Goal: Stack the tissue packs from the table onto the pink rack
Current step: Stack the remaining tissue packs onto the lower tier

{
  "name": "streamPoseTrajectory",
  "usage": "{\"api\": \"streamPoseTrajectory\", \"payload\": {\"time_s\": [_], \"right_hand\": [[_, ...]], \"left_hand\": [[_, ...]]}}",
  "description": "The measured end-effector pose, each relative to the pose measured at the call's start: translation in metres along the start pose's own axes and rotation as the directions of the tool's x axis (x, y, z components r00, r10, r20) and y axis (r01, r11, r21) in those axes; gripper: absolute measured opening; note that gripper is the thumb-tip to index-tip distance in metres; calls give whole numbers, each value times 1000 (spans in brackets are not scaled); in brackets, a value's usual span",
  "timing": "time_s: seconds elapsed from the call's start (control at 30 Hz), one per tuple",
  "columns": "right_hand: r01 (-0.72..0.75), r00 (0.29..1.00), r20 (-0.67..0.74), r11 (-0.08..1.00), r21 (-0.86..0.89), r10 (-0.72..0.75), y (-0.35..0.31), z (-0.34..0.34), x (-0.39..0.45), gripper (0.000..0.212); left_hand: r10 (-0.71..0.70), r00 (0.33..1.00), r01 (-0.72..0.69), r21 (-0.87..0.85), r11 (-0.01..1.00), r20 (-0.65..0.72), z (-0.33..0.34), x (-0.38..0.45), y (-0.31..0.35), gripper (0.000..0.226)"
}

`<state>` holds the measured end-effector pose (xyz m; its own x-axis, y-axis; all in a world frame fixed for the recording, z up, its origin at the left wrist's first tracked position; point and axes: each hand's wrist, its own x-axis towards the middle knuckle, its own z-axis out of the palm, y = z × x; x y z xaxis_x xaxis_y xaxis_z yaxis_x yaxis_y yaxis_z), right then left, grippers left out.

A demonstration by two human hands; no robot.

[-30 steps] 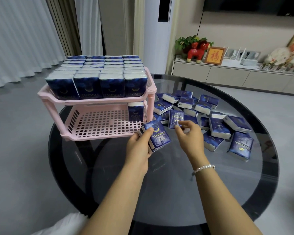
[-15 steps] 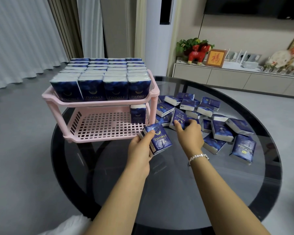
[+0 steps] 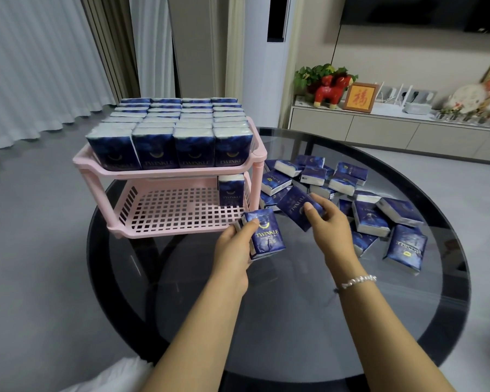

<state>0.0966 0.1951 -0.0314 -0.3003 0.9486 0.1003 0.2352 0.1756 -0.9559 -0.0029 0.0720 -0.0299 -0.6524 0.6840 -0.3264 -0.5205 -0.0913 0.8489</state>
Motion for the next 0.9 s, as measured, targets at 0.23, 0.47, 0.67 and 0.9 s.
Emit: {"api": "streamPoseTrajectory", "payload": {"time_s": [0.23,0.47,0.67,0.9], "right_hand": [[11,999,-34,932,362,1,0,-15,-18,21],[141,978,97,929,341,-184,-6,-6,-27,15],[353,933,22,927,126,-359,-6,0,-30,14],[379,920,71,921,91,-385,-5,1,-30,15]], "left_hand": [[86,996,-83,145,986,-17,-3,0,-3,31],[54,994,-68,151,986,98,1,0,-5,22],[42,980,-74,159,984,192,8,-3,-8,25],[25,948,-79,159,984,319,13,-11,-3,22]]}}
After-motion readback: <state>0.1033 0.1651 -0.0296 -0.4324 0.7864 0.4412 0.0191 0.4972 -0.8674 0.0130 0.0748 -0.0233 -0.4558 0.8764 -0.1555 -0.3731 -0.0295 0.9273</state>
